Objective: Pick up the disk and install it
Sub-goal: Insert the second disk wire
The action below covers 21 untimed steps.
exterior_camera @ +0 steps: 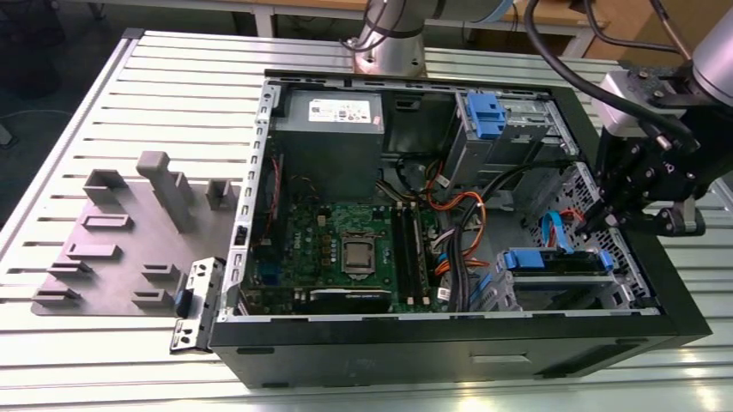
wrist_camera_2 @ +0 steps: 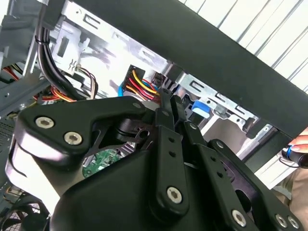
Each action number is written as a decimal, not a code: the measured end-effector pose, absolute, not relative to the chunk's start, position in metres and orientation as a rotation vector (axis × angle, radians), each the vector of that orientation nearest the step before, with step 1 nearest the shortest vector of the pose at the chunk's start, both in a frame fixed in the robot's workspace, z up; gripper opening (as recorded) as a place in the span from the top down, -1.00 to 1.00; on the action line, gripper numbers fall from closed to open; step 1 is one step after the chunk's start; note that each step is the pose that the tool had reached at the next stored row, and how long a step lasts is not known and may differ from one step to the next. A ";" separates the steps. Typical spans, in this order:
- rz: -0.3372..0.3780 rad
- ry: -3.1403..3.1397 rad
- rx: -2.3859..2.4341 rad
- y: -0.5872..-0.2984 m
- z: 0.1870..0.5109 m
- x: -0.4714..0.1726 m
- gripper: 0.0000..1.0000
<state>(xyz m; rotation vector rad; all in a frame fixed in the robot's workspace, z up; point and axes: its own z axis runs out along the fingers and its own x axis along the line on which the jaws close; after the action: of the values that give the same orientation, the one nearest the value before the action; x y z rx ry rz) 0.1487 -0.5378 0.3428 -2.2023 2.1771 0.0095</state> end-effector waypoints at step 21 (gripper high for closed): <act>-0.001 2.171 -2.197 -0.563 0.343 0.141 0.68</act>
<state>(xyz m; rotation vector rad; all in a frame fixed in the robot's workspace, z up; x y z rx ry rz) 0.1408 -0.5629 0.3428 -2.1966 2.1711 -0.0009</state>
